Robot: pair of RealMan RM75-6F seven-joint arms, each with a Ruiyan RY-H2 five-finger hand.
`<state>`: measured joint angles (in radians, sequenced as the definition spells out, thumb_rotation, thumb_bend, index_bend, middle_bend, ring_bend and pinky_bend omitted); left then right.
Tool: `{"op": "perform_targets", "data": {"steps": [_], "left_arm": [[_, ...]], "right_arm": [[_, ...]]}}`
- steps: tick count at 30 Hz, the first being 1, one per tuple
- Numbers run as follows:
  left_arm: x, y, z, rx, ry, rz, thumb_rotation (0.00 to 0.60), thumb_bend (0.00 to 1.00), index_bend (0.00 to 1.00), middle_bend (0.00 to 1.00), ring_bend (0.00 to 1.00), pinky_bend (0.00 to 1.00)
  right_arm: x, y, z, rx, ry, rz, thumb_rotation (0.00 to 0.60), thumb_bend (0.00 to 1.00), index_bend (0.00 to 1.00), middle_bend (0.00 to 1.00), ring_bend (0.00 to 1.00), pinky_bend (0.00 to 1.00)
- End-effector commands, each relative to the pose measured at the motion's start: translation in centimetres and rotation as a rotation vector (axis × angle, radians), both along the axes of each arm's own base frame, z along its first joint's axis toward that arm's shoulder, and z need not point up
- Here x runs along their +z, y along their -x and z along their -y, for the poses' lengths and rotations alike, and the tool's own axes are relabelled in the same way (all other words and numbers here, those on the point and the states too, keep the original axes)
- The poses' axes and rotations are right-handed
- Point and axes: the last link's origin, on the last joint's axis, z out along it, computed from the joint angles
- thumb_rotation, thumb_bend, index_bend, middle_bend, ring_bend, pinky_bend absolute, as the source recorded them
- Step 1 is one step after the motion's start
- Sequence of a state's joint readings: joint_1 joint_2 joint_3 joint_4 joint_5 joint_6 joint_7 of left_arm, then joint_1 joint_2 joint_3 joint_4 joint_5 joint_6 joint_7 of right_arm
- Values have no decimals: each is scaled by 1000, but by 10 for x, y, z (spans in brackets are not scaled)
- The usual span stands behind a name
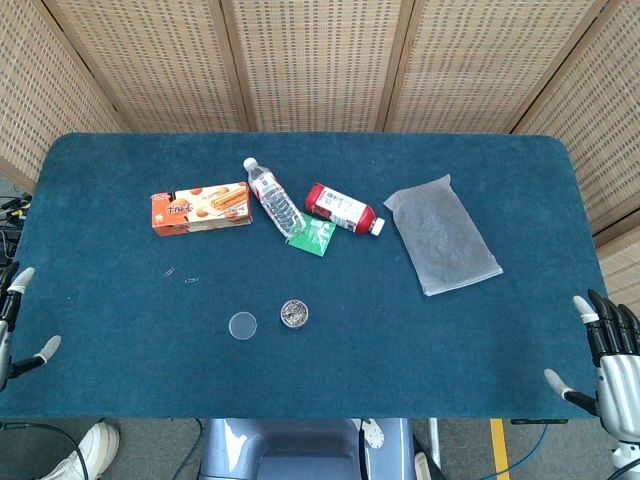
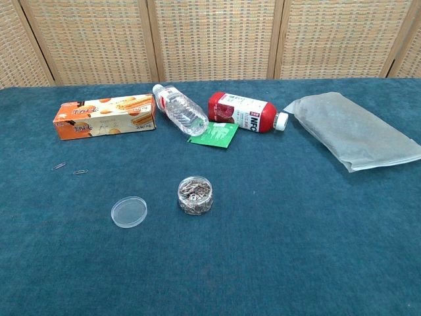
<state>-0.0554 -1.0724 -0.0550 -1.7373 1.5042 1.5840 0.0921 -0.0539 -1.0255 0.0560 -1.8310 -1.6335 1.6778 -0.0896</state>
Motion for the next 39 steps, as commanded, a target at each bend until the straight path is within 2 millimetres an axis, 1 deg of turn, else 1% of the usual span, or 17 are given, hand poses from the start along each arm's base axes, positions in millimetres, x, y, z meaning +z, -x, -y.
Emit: {"op": "perform_targets", "data": {"steps": [1, 5, 8, 10, 11, 13, 15, 17, 18, 19, 22, 25, 29, 39], "left_arm": [[-1, 1, -1, 2, 6, -2, 600, 218, 0, 0, 0, 0], [-6, 3, -8, -10, 35, -9, 600, 217, 0, 0, 0, 0], [-18, 4, -25, -13, 79, -19, 600, 218, 0, 0, 0, 0], [-28, 1, -43, -30, 106, -23, 600, 219, 37, 0, 0, 0], [-37, -1, -56, -41, 133, -22, 600, 220, 88, 0, 0, 0], [-51, -7, -76, -53, 179, -12, 600, 223, 212, 0, 0, 0], [-68, -15, -99, -67, 226, -21, 600, 236, 298, 0, 0, 0], [-92, -26, -122, -90, 266, -60, 600, 261, 376, 0, 0, 0], [-99, -28, -129, -87, 268, -68, 600, 277, 407, 0, 0, 0], [-105, -30, -132, -85, 274, -73, 600, 287, 418, 0, 0, 0], [-132, -39, -152, -65, 307, -92, 600, 323, 424, 0, 0, 0], [-149, -44, -160, -44, 317, -100, 600, 375, 424, 0, 0, 0], [-163, -45, -163, -17, 327, -110, 600, 382, 430, 0, 0, 0], [-181, -36, -169, 64, 326, -97, 600, 385, 441, 0, 0, 0]], "right_arm": [[0, 0, 0, -2, 1, 0, 600, 0, 0, 0, 0, 0], [-2, 0, -1, -5, -8, 1, 600, 0, 0, 0, 0, 0], [-3, -2, 0, 3, -7, -2, 600, 0, 0, 0, 0, 0], [-4, -2, 2, 1, -10, -2, 600, 0, 0, 0, 0, 0], [-4, -2, 3, -5, -12, -2, 600, 0, 0, 0, 0, 0], [-5, 0, 6, -17, -16, -1, 600, 0, 0, 0, 0, 0], [-5, 3, 9, -33, -19, -2, 600, 0, 0, 0, 0, 0], [-6, 5, 13, -46, -23, -3, 600, 0, 0, 0, 0, 0], [-6, 5, 14, -49, -25, -4, 600, 0, 0, 0, 0, 0], [-7, 5, 14, -50, -26, -5, 600, 0, 0, 0, 0, 0], [-8, 7, 16, -60, -34, -9, 600, 0, 0, 0, 0, 0], [-9, 8, 17, -66, -39, -9, 600, 0, 0, 0, 0, 0], [-9, 8, 18, -67, -41, -6, 600, 0, 0, 0, 0, 0], [-8, 8, 17, -59, -47, 7, 600, 0, 0, 0, 0, 0]]}}
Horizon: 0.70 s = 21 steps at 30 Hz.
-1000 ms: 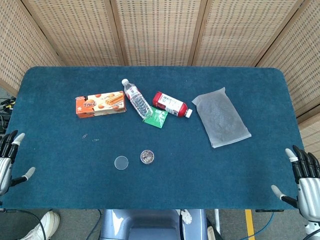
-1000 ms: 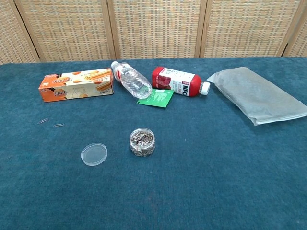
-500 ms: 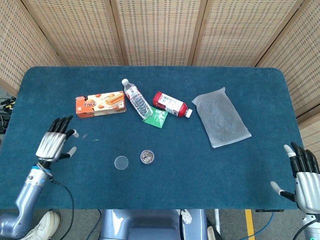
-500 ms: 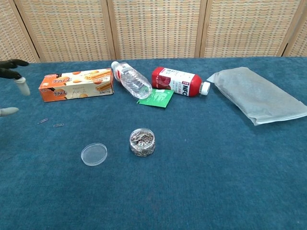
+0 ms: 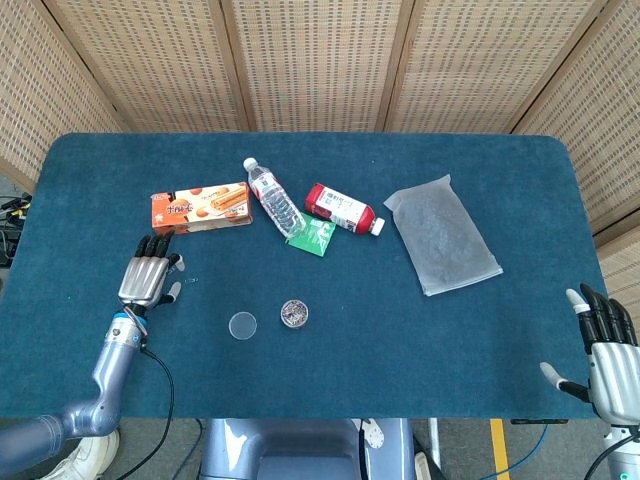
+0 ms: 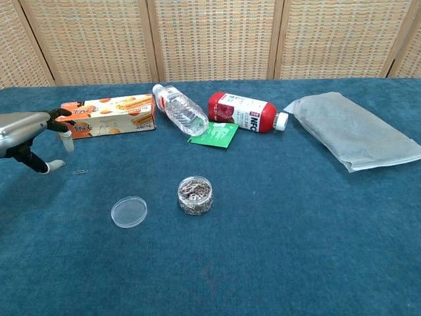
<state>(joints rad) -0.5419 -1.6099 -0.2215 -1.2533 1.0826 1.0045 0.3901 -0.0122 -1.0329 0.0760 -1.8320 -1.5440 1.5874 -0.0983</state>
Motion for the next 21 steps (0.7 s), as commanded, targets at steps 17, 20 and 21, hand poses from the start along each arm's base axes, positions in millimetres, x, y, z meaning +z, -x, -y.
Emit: {"op": "perform_targets", "data": {"steps": [17, 20, 21], "left_arm": [[-26, 5, -14, 51, 54, -56, 600, 386, 463, 0, 0, 0], [-30, 4, -13, 54, 59, -51, 600, 386, 463, 0, 0, 0], [-31, 4, -13, 53, 59, -51, 600, 386, 463, 0, 0, 0]], "right_arm": [[-4, 0, 3, -1, -18, 6, 600, 0, 0, 0, 0, 0], [-4, 0, 3, 2, -18, 8, 600, 0, 0, 0, 0, 0], [-4, 0, 2, 3, -18, 9, 600, 0, 0, 0, 0, 0]]}}
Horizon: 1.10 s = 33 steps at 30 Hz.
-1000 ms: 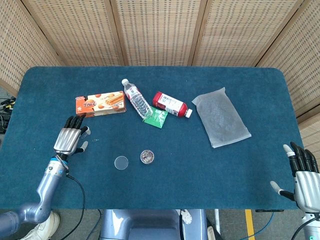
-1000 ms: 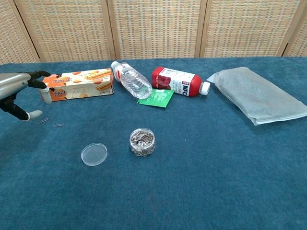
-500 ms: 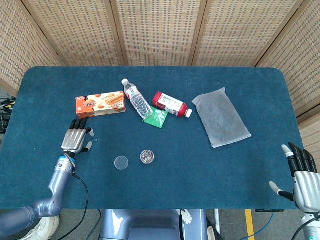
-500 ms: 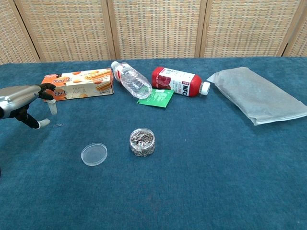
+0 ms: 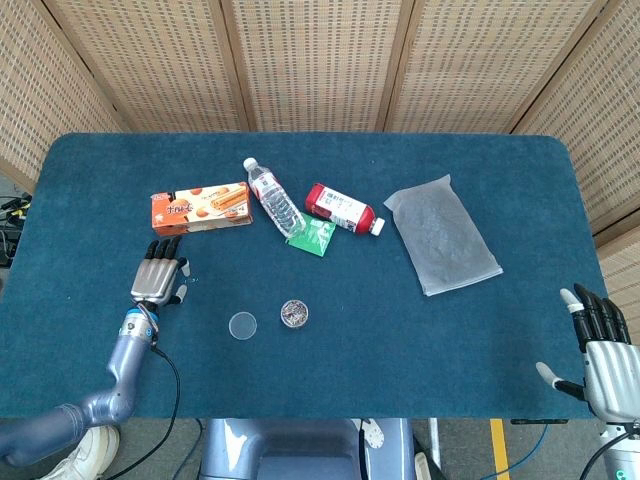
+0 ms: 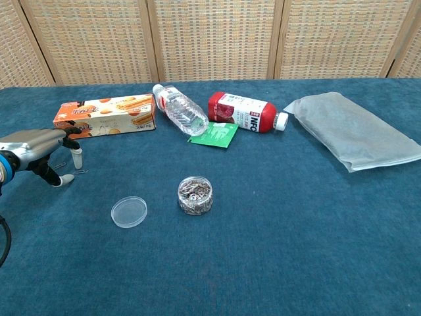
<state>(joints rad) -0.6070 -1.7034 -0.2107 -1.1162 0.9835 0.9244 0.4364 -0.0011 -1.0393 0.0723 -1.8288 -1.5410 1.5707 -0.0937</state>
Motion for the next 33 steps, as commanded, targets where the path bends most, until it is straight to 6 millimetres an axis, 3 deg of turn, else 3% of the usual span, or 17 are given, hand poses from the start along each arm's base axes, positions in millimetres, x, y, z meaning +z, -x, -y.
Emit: {"op": "perform_targets", "data": {"steps": [1, 11, 19, 33], "left_arm": [[-2, -1, 0, -3, 1, -2, 600, 386, 464, 0, 0, 0], [-9, 1, -1, 8, -8, -1, 600, 385, 493, 0, 0, 0], [-12, 4, 0, 14, 3, -10, 600, 388, 621, 0, 0, 0], [-15, 2, 1, 5, 6, -8, 600, 481, 710, 0, 0, 0]], "right_arm": [[0, 0, 0, 1, 0, 1, 600, 0, 0, 0, 0, 0], [0, 1, 0, 0, -2, 3, 600, 0, 0, 0, 0, 0], [0, 1, 1, -2, -5, 3, 600, 0, 0, 0, 0, 0], [0, 1, 1, -4, -6, 4, 600, 0, 0, 0, 0, 0]]}}
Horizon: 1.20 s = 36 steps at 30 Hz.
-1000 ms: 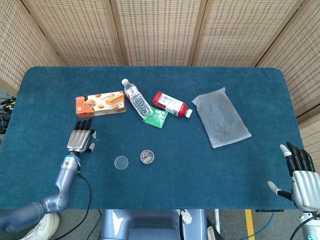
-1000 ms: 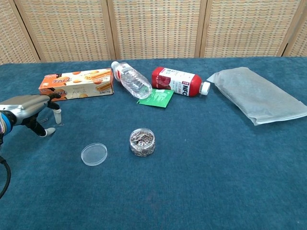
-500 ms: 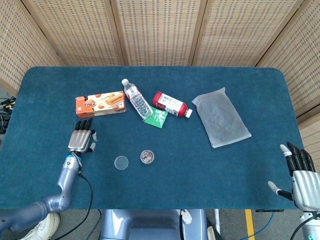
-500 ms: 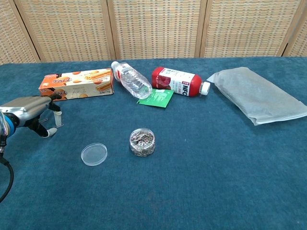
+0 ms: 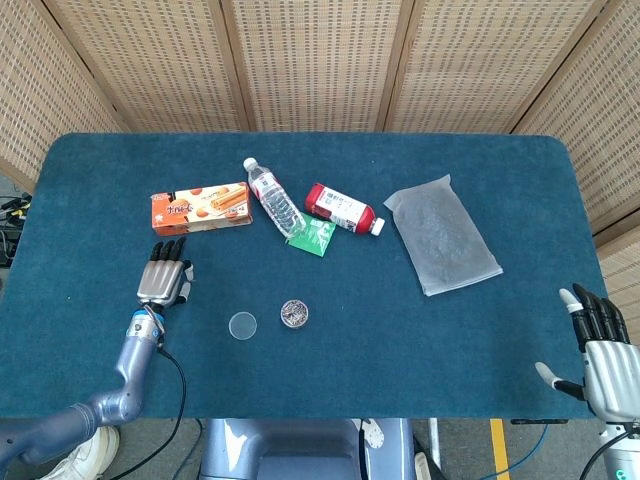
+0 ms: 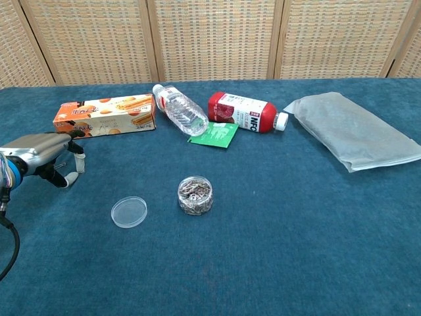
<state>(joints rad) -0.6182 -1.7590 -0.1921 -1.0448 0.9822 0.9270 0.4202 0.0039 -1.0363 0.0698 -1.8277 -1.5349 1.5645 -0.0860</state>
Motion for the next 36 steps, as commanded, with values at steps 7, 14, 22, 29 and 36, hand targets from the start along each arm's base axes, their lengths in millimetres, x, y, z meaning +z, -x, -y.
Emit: {"op": "perform_targets", "data": {"steps": [7, 14, 22, 29, 36], "left_arm": [[-3, -4, 2, -16, -2, 15, 600, 485, 732, 0, 0, 0], [-4, -5, 4, -33, -2, 22, 600, 503, 775, 0, 0, 0], [-5, -12, 6, -63, -4, 38, 600, 518, 809, 0, 0, 0], [-2, -17, 7, -84, -11, 42, 600, 529, 826, 0, 0, 0], [-1, -20, 8, -92, -12, 48, 600, 536, 828, 0, 0, 0]], "right_arm": [[0, 0, 0, 1, 2, 1, 600, 0, 0, 0, 0, 0], [0, -1, 0, 3, -1, 5, 600, 0, 0, 0, 0, 0], [1, 0, 0, 3, -1, 8, 600, 0, 0, 0, 0, 0], [1, 0, -1, 5, -3, 10, 600, 0, 0, 0, 0, 0], [1, 0, -1, 4, -1, 10, 600, 0, 0, 0, 0, 0]]}}
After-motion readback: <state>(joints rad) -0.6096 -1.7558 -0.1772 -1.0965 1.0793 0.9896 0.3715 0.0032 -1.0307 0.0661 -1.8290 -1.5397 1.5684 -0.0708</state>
